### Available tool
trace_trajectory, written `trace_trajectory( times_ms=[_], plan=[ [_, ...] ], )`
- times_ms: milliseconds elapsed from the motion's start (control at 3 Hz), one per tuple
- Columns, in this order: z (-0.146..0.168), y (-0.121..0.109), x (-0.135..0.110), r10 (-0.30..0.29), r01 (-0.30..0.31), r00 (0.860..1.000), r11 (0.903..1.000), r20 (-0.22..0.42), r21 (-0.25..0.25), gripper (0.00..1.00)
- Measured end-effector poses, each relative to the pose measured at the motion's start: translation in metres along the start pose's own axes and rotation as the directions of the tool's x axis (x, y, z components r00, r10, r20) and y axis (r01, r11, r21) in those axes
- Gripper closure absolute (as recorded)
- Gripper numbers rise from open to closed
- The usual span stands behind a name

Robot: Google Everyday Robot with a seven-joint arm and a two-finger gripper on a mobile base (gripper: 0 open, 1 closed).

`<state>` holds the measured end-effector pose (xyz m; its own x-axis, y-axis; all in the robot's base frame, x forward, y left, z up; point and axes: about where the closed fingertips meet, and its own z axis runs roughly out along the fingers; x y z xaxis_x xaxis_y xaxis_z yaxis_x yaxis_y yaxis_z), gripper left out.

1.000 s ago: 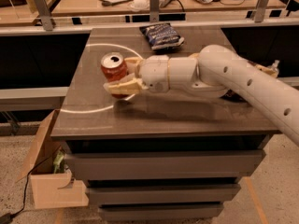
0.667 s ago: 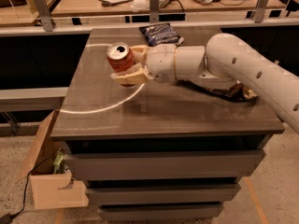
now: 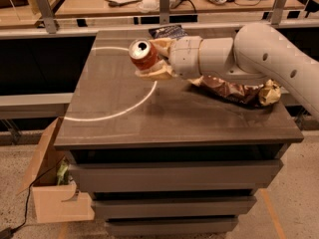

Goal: Knock coke can over

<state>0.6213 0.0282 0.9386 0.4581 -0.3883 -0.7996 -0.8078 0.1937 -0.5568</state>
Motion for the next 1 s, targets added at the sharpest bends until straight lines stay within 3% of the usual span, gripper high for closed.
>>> trace_trajectory(
  times_ms=[333, 667, 1000],
  plan=[
    [0.0, 0.0, 0.0, 0.0, 0.0, 1.0, 1.0, 0.0, 0.0, 1.0],
    [-0.003, 0.005, 0.01, -0.042, 0.042, 0.999, 0.9981, -0.007, -0.046, 1.0],
    [-0.002, 0.01, 0.025, -0.109, 0.108, 0.994, 0.9875, -0.007, -0.115, 1.0]
  ],
)
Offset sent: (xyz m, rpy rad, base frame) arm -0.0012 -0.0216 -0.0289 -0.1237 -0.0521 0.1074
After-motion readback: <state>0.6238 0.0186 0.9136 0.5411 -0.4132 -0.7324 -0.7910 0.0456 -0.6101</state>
